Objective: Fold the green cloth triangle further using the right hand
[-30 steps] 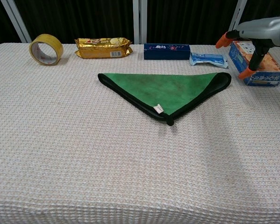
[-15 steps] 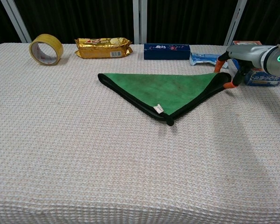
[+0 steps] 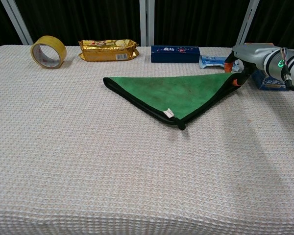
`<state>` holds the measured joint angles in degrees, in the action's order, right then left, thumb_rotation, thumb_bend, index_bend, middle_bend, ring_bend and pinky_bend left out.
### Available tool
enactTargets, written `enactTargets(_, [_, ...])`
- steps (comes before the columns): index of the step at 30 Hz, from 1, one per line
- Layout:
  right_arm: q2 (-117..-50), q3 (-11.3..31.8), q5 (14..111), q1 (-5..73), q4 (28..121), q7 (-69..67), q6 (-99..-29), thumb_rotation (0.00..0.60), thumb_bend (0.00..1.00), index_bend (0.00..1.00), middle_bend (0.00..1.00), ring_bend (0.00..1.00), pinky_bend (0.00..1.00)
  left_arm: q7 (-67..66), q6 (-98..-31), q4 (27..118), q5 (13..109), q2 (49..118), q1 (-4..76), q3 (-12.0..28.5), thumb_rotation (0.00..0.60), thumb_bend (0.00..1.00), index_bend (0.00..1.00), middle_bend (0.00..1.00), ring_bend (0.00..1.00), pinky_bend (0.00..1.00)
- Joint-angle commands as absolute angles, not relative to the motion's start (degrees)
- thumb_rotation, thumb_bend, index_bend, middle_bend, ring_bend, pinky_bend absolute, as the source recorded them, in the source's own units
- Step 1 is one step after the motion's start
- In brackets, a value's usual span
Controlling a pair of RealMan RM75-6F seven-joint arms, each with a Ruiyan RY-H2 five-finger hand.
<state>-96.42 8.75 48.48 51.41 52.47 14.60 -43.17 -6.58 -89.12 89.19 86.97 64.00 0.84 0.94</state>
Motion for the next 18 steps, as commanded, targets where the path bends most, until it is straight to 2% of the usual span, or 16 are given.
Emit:
enactTargets(1, [-94.0,9.4,50.9,51.2,55.9,16.3,-45.8,0.600,0.44,0.66,0.31,0.00,0.00,-6.6,-89.1,89.1,86.9,64.0,0.8,1.0,0.600,0.19,0.23,0.07,0.14,0.14])
enactTargets(5, [-91.1,11.7,52.1,52.8,63.1,17.9,-46.6,0.600,0.44,0.66,0.31,0.00,0.00,-6.6,-88.9,89.2,87.1,64.0,1.1,1.2,0.600,0.19,0.23,0.07,0.13,0.14])
enactTargets(9, [-92.2,14.0,49.7,56.9,65.2,22.7,-44.5,0.600,0.44,0.66,0.30,0.00,0.00,-6.8,-88.7,89.4,87.5,64.1,1.4,1.2,0.600,0.19,0.23,0.07,0.13,0.14])
enactTargets(18, [-103.6,17.9,38.7,70.4,55.0,34.2,-38.0,0.600,0.44,0.66,0.30,0.00,0.00,-6.8,-88.9,89.5,87.7,64.2,1.5,1.1,0.600,0.19,0.23,0.07,0.13,0.14])
